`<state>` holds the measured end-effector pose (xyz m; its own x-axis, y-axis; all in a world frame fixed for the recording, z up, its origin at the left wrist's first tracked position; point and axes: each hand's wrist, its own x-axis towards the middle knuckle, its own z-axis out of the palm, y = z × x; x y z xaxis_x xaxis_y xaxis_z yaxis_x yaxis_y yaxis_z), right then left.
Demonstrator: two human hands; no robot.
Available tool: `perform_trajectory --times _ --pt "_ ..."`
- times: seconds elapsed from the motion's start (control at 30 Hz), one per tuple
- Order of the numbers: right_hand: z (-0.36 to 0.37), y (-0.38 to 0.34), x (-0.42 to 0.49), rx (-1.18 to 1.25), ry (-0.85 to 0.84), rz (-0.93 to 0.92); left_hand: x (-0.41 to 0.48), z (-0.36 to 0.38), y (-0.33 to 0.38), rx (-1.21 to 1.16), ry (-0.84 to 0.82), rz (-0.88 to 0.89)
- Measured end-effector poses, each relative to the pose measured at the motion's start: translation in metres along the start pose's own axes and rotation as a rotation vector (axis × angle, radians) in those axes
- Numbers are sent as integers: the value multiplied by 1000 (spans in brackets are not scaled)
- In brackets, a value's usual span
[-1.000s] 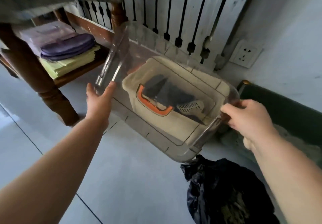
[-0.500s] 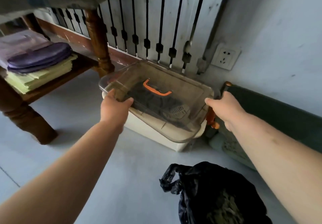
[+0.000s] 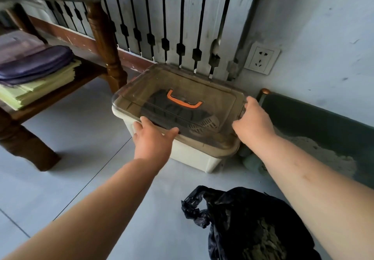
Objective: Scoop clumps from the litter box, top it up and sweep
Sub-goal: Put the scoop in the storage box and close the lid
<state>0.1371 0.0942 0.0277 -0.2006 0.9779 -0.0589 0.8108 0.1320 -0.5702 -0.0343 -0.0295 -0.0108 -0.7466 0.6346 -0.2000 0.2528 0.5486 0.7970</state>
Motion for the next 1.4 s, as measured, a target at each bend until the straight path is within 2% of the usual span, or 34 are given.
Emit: perform_trajectory --times 0.1,0.27,0.47,0.57,0.63,0.7,0.83,0.9,1.2,1.33,1.37,1.4 --pt "1 -2 7 -62 -20 -1 -4 6 2 89 -29 -1" --pt "11 5 -11 -180 -360 -15 -11 11 6 177 -72 22" --pt "20 6 -13 -290 -382 -70 -11 12 8 86 -73 0" --pt "18 11 -12 -296 -412 -121 -11 10 8 116 -61 -13" --pt "14 16 -12 -235 -390 -134 -18 8 10 203 -33 44" --pt "8 21 -14 -155 -297 -139 -29 8 16 251 -22 155" --pt "-13 33 -23 -103 -54 -203 -57 19 34 285 -112 401" --pt "-31 41 -29 -67 -7 -216 -70 27 47 325 -176 521" --pt "-146 114 -68 -204 -11 -181 -140 77 116 553 -516 852" --pt "-203 157 -80 -232 -36 -91 -179 96 156 662 -667 892" --pt "-207 162 -77 -212 -36 -88 -181 98 159 663 -686 886" --pt "-243 192 -91 -144 -28 -43 -217 119 183 670 -730 874"
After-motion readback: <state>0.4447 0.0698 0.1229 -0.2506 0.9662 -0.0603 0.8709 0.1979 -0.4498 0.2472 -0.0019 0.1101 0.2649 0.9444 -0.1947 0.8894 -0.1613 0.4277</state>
